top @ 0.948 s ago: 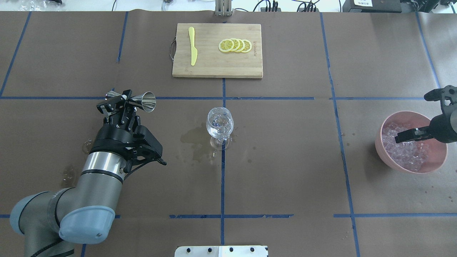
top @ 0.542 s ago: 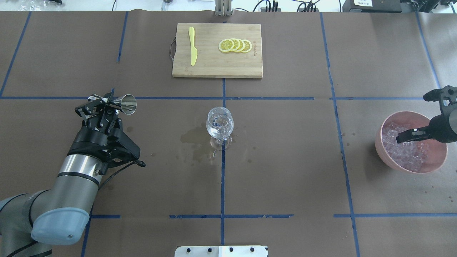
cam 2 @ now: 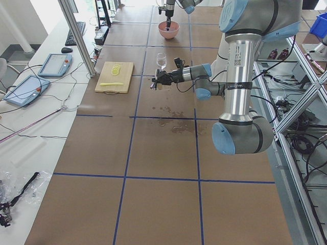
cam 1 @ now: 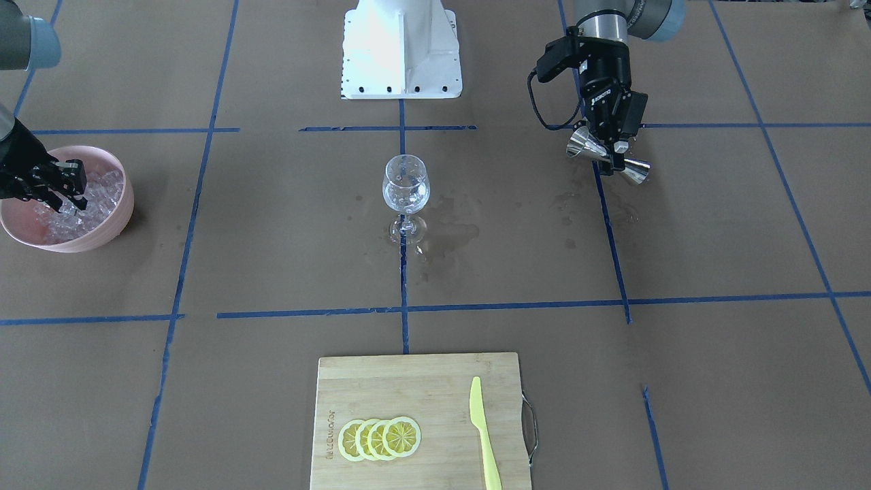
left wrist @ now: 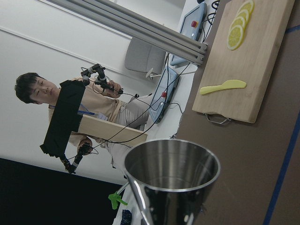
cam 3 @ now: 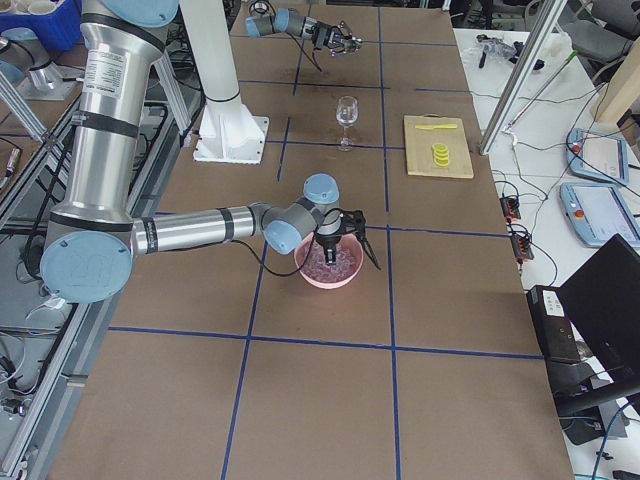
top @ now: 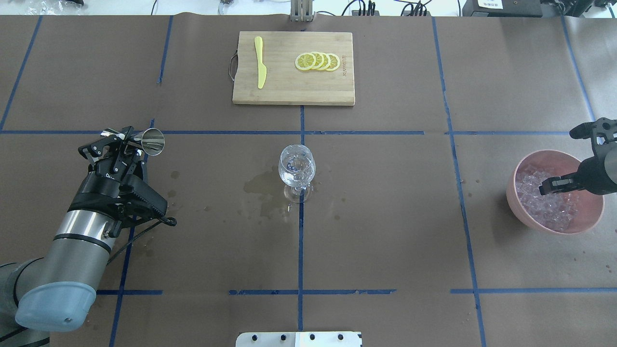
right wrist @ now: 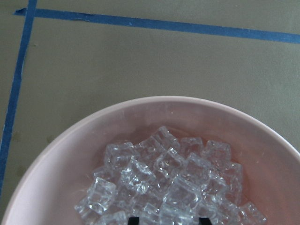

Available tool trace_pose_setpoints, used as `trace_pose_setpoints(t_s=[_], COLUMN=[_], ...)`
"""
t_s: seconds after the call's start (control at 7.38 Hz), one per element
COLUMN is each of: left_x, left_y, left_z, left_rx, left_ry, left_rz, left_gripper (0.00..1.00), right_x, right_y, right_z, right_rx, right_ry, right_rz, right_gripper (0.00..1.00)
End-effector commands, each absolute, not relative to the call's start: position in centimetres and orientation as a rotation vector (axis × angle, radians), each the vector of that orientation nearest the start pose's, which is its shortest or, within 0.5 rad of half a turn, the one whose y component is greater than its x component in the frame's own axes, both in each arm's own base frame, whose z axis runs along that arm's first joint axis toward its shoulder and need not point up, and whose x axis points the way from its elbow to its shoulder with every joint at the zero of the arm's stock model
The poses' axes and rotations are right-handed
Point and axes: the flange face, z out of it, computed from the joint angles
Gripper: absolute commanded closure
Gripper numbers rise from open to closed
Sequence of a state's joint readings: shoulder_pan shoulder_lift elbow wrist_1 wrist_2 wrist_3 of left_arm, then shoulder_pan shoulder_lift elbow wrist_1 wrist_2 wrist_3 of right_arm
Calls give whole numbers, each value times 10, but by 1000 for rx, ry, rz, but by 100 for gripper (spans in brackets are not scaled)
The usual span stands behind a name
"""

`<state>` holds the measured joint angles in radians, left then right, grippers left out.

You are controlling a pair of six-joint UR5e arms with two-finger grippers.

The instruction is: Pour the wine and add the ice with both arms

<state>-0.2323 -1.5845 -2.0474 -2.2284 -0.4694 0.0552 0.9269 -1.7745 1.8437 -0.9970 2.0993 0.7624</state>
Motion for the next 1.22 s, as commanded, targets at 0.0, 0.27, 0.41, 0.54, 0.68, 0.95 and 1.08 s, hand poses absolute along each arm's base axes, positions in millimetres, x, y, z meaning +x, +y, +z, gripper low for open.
trace_pose_setpoints(t_s=[0.0, 0.27, 0.41, 0.54, 0.68, 0.95, 1.08], left_x=[365, 345, 339, 334, 334, 344, 343], left_y=[-315, -310, -308, -305, -305, -307, -305], left_z=[335, 352, 368, 381, 397, 437, 441], left_rx=[1406, 1451, 1448, 1427, 1398, 1320, 1308], left_ry=[-148, -64, 4, 145, 239, 400, 427], left_rz=[513, 433, 377, 285, 175, -58, -88], left_gripper=[100, 100, 100, 100, 100, 100, 100], right_x=[-195, -187, -182, -177, -172, -168, -168], right_y=[-399, -402, -405, -406, -406, -407, -407], right_z=[558, 548, 541, 533, 521, 509, 507], right_rx=[156, 182, 197, 212, 240, 261, 263], right_ry=[-797, -806, -813, -821, -827, -839, -840], right_rz=[-61, -57, -48, -42, -34, -28, -29], right_gripper=[100, 100, 100, 100, 100, 100, 100])
